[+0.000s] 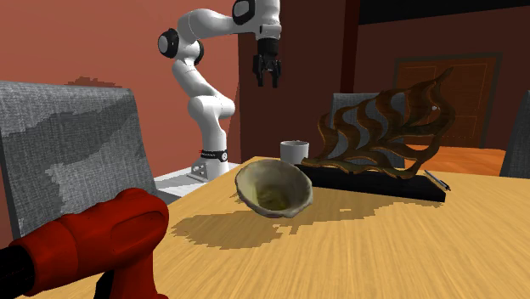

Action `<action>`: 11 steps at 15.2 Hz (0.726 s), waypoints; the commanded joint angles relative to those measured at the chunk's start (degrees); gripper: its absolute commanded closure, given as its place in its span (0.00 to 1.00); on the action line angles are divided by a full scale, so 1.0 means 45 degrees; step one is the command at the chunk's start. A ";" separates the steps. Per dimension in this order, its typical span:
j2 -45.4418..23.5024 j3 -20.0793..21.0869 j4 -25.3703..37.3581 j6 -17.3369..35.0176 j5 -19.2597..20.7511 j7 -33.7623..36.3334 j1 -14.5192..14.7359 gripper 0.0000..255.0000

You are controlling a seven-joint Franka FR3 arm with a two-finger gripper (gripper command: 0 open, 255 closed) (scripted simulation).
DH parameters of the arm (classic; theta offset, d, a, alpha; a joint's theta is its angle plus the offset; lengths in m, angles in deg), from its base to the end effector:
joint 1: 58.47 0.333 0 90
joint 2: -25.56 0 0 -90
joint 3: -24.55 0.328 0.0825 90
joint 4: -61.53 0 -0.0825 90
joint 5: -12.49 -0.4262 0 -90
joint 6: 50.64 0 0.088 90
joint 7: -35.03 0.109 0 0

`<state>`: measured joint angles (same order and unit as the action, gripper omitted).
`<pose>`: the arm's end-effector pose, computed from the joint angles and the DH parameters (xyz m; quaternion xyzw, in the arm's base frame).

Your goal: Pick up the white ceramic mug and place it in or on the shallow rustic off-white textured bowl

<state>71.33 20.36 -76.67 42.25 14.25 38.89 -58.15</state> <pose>0.3400 -0.0314 0.5761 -0.9984 0.0558 -0.0032 0.0109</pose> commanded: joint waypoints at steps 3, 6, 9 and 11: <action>-0.0394 -0.0242 -0.0491 0.0908 0.0112 -0.0298 -0.0009 0.00; -0.1147 -0.0613 -0.1094 0.2300 0.0257 -0.0747 -0.0012 0.00; -0.2096 -0.0990 -0.1530 0.3717 0.0355 -0.1208 0.0004 0.00; -0.2834 -0.1243 -0.1723 0.4666 0.0382 -0.1531 0.0030 0.00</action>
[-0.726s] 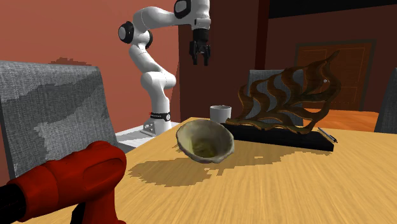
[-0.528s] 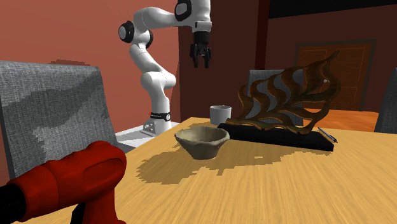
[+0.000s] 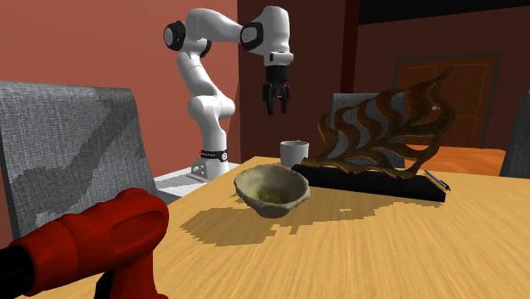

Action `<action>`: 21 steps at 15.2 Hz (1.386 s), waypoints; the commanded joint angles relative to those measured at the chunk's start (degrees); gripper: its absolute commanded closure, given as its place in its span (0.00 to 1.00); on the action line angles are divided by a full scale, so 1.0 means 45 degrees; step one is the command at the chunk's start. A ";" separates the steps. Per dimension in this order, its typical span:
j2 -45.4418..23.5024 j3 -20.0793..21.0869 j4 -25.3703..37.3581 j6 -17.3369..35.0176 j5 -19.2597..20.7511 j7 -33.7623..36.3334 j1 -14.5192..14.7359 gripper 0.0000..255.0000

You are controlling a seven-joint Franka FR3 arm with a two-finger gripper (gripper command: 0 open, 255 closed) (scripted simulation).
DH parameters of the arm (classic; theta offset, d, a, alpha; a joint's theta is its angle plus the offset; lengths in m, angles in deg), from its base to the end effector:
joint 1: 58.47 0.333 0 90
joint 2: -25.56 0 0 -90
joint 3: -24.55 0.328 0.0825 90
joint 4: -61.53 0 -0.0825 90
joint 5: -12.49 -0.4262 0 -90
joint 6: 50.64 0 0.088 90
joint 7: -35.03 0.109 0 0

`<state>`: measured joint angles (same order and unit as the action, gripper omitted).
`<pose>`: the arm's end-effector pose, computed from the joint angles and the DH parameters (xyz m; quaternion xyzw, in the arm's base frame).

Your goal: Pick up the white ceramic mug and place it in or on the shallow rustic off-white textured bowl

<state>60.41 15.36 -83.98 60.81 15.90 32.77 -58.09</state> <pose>0.3934 -0.0659 0.4651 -0.9993 0.0324 -0.0058 0.0175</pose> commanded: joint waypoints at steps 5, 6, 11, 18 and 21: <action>-0.2575 -0.0766 -0.0228 0.2876 -0.0124 -0.1069 0.0166 0.00; -0.3057 -0.0887 -0.0193 0.3324 -0.0203 -0.1273 0.0209 0.00; -0.4207 -0.1116 -0.0342 0.4617 -0.0455 -0.1690 0.0326 0.00; -0.4806 -0.1181 -0.0672 0.5533 -0.0619 -0.1817 0.0400 0.00; -0.4806 -0.1181 -0.0671 0.5533 -0.0619 -0.1817 0.0400 0.00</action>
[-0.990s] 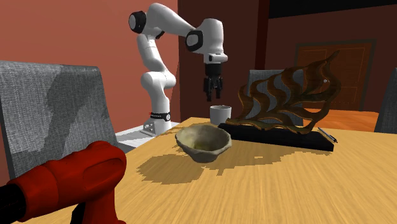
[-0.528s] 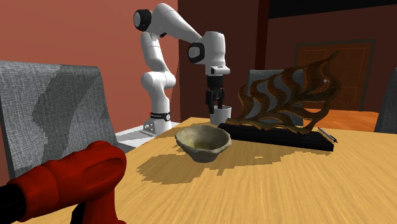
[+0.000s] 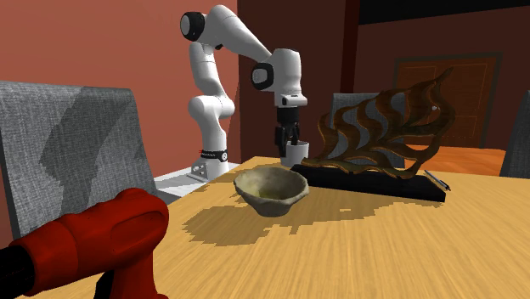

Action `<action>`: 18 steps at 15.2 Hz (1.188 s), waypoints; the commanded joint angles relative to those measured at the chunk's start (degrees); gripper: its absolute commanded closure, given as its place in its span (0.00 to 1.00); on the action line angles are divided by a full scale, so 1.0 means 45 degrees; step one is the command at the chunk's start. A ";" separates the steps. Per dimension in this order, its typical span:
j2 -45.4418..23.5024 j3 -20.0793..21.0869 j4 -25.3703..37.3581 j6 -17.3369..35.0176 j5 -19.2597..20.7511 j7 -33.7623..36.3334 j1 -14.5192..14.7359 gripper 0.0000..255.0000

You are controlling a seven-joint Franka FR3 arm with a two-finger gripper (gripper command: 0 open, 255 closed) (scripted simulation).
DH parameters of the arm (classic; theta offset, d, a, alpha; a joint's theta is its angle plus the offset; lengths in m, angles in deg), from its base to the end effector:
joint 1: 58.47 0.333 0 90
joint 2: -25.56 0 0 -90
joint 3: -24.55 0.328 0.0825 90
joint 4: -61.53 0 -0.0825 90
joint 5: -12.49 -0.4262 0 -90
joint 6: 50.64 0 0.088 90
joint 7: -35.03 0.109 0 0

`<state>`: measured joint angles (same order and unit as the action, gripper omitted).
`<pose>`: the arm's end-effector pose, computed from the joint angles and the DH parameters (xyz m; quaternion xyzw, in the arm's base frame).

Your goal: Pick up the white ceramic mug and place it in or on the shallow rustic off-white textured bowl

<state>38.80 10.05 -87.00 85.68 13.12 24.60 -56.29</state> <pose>0.4438 -0.0931 0.3157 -0.9996 0.0095 -0.0103 0.0233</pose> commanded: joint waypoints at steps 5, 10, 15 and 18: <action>-0.0001 0.0000 0.0000 0.0002 -0.0001 0.0000 0.0000 1.00; -0.0004 0.0000 0.0001 0.0003 -0.0001 0.0000 0.0001 1.00; 0.0391 0.0054 0.0215 -0.0597 0.0107 0.0107 -0.0037 1.00; 0.0752 0.0108 0.0457 -0.1192 0.0191 0.0197 -0.0069 1.00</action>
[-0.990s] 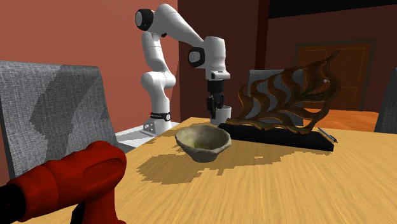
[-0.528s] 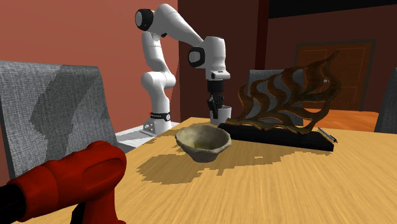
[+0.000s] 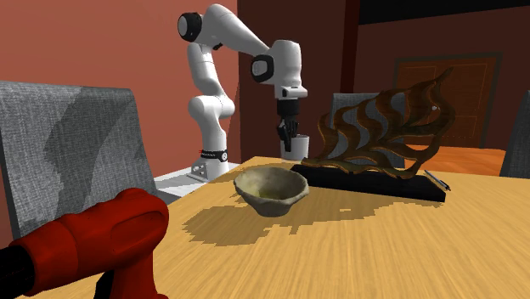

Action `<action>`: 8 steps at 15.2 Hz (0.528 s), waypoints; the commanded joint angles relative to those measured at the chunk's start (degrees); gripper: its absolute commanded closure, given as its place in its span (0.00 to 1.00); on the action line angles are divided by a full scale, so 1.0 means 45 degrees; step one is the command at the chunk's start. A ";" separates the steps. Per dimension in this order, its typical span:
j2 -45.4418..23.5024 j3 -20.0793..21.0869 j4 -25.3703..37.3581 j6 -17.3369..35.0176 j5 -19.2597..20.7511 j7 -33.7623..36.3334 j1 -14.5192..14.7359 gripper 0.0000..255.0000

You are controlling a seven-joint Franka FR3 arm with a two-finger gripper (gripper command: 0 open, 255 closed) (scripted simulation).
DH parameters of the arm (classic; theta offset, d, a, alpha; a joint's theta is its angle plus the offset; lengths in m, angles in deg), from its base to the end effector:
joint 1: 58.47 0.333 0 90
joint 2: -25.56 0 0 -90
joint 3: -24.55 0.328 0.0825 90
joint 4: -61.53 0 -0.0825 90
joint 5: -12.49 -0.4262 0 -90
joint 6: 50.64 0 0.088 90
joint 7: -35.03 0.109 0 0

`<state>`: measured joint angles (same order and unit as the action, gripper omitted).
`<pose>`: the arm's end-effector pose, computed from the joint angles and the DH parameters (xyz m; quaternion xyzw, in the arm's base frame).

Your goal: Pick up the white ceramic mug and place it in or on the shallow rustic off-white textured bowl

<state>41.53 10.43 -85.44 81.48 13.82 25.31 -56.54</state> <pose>0.4454 -0.0932 0.3427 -0.9996 0.0094 -0.0105 0.0234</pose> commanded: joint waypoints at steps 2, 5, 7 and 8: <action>0.0366 0.0059 0.0287 -0.0650 0.0079 0.0091 -0.0029 1.00; 0.0670 0.0111 0.0571 -0.1233 0.0132 0.0160 -0.0049 1.00; 0.0854 0.0145 0.0775 -0.1617 0.0159 0.0200 -0.0060 1.00; 0.0940 0.0161 0.0880 -0.1808 0.0171 0.0219 -0.0064 1.00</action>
<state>45.26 11.09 -81.95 74.32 14.50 26.22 -56.78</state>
